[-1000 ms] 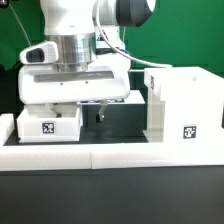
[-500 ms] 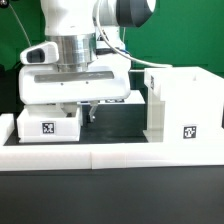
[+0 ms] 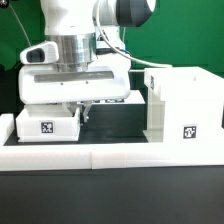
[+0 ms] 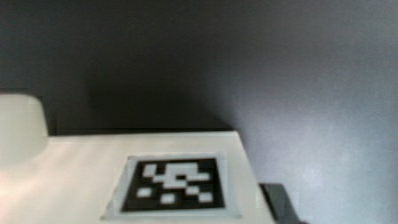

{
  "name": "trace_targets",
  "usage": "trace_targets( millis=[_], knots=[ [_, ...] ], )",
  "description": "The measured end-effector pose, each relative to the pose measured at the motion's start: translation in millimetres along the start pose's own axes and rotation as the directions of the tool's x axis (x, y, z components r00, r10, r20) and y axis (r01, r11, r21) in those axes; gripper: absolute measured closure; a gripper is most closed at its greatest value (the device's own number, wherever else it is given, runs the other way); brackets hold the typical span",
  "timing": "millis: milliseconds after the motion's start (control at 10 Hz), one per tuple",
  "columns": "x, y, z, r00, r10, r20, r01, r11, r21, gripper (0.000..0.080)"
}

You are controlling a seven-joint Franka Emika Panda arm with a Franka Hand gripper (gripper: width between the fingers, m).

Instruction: Assemble drawer

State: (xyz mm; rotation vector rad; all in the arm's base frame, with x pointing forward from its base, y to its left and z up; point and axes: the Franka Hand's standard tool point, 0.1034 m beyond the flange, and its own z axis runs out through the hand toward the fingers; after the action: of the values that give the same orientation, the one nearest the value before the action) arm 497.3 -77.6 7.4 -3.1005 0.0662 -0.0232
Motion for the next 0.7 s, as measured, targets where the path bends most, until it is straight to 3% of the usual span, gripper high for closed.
trace_targets(
  millis=[400,700],
  knots=[
    [0.0,0.0,0.0,1.0,0.0,0.0,0.0,1.0,0.0,0.0758],
    [9.9,-13.9,-15.4,0.996,-0.082,0.043,0.08,0.996,0.037,0.0757]
  ],
)
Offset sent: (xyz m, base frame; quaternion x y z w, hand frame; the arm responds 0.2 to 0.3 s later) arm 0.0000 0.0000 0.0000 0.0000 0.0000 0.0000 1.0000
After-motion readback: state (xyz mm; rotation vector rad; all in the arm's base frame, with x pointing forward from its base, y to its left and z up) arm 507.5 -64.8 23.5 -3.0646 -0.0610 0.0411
